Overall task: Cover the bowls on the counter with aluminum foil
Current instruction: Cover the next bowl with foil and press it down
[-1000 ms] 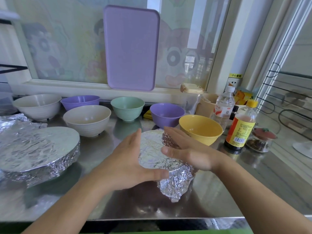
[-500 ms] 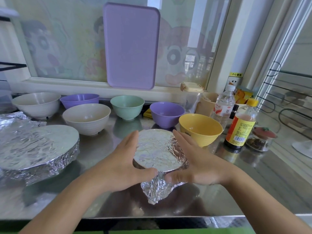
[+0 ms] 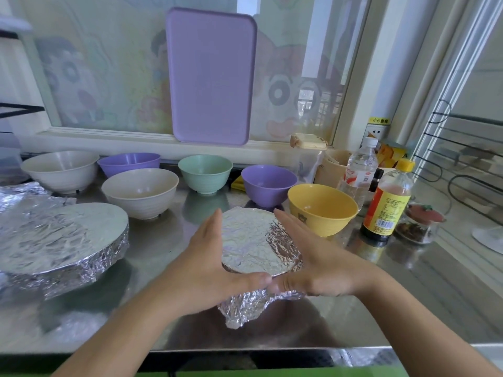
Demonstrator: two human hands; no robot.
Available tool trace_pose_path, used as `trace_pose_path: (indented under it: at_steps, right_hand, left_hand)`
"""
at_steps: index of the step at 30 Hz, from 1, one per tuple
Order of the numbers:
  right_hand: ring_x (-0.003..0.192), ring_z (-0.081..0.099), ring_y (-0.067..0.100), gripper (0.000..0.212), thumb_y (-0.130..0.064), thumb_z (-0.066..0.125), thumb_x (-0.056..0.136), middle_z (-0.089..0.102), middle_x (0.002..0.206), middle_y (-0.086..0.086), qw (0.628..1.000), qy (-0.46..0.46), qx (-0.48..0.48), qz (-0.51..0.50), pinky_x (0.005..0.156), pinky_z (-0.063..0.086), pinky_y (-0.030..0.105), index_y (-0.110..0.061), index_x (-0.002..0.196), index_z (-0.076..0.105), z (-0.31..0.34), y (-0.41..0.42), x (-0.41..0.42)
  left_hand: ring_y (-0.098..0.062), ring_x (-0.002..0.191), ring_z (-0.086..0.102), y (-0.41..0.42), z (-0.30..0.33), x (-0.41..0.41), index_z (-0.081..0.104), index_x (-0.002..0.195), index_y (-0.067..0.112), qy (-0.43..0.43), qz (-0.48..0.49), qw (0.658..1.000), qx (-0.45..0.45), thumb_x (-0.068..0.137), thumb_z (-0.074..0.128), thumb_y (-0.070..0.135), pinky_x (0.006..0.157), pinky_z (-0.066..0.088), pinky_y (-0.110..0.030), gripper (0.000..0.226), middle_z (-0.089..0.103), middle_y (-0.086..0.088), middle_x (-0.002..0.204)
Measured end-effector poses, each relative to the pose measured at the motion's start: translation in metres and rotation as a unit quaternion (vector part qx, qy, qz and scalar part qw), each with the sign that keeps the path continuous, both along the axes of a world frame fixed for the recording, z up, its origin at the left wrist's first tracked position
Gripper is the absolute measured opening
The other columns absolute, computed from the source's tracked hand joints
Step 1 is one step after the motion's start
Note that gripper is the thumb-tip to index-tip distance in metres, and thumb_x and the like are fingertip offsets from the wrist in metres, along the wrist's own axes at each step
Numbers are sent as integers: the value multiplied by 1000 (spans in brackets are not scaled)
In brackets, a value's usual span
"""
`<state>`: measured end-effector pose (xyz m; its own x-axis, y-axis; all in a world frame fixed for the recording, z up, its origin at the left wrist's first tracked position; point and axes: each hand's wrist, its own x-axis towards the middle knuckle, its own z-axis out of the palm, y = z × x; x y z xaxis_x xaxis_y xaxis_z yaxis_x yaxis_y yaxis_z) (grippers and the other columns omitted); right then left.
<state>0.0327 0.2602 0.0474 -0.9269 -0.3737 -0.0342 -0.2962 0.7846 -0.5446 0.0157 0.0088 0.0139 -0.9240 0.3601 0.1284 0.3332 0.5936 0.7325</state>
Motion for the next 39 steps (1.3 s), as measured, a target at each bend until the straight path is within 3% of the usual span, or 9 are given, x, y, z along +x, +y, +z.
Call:
trace_pose_path:
  at_steps: [5,13,18,22,25,28,32,36,39]
  right_hand:
    - [140,-12,-27,143,-67,88,72,-18,166,-36,999,18,-6,-38,104,5,-2,-31,167,-13,-18,-5,2]
    - [150,-3,-15,141,-64,90,71,-16,162,-42,1000,-10,-14,-11,125,15,26,-41,166,-12,0,4,-3]
    - [124,-4,-45,133,-55,92,72,-5,144,-55,999,36,-27,-20,96,7,-12,-35,167,2,-15,-3,-2]
    - [142,3,-29,143,-64,92,67,-1,162,-40,996,65,-29,-49,118,16,7,-31,169,-3,-26,-7,0]
    - [149,3,-16,145,-67,89,69,-9,166,-36,997,66,-6,-38,118,16,16,-33,168,-11,-22,-7,5]
    - [151,2,-13,131,-74,80,76,-11,163,-42,1000,21,-8,-14,118,17,22,-41,167,-8,-12,3,4]
    - [151,3,-16,93,-73,58,92,0,168,-37,989,-3,-136,-59,125,11,26,-43,167,13,-10,4,-6]
    - [133,8,-36,69,-58,48,104,11,166,-35,989,19,-125,-69,109,8,-2,-41,166,23,-11,-12,-18]
    - [131,15,-28,65,-56,45,107,21,159,-33,992,30,-93,-78,102,10,-7,-38,166,25,-11,-18,-22]
  left_hand:
    - [12,146,14,-3,-7,-2,-16,165,29,-4,8,1000,10,40,71,100,119,19,-19,168,-3,30,165]
    - [9,149,17,-5,-10,-4,-11,165,31,28,12,1000,-6,40,77,95,121,24,-22,166,6,29,161]
    - [8,150,15,-8,-8,-7,-10,166,30,42,6,999,-20,42,77,94,122,20,-20,164,6,24,167]
    - [10,150,11,-11,-4,-5,-12,166,31,37,4,999,-31,51,84,83,120,17,-18,158,3,27,168]
    - [6,152,12,-7,-1,-1,-14,165,30,28,6,999,-40,48,83,86,124,18,-22,163,1,27,167]
    - [5,153,14,-3,4,3,-12,166,30,0,16,1000,-15,35,74,99,125,22,-26,171,3,26,166]
    - [1,153,15,-1,6,1,-9,166,28,15,22,1000,-11,37,73,99,125,24,-29,169,4,21,169]
    - [0,151,22,2,2,1,-9,165,28,31,12,999,-34,39,74,97,125,29,-33,166,5,25,165]
    - [3,152,20,-3,3,-2,-8,166,29,26,16,999,-34,43,81,91,125,27,-30,164,7,22,168]
